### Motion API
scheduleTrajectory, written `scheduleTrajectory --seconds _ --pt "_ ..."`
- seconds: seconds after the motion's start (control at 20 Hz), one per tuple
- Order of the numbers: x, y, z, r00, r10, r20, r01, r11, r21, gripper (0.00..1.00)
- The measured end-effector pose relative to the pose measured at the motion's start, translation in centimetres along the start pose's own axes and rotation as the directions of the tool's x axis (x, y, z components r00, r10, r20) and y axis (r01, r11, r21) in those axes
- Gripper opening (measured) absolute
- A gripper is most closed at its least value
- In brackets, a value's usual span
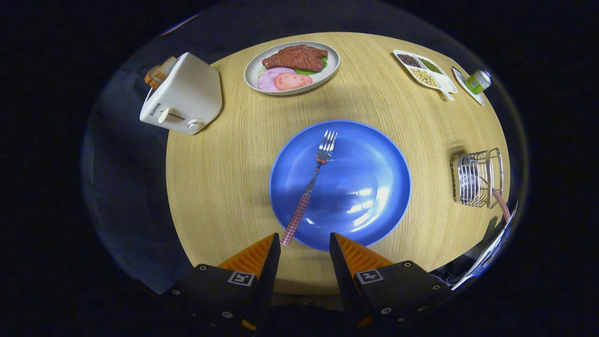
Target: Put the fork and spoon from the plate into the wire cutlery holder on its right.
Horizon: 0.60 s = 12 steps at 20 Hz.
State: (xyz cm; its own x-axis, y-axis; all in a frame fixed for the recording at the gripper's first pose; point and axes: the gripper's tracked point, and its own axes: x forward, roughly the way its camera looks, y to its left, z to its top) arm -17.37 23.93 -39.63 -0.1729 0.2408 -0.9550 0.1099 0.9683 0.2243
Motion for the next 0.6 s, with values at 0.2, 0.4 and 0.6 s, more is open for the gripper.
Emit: scheduleTrajectory --seconds 0.2,0.4,0.6 --pt "2.2 0.2 0.3 1.0 -0.025 0.0 0.025 0.998 0.058 0.58" --pt "3.9 0.0 0.1 0.999 -0.052 -0.002 0.052 0.995 0.085 0.56" --pt "4.6 -1.1 -0.3 0.997 -0.077 -0.006 0.077 0.992 0.103 0.48"
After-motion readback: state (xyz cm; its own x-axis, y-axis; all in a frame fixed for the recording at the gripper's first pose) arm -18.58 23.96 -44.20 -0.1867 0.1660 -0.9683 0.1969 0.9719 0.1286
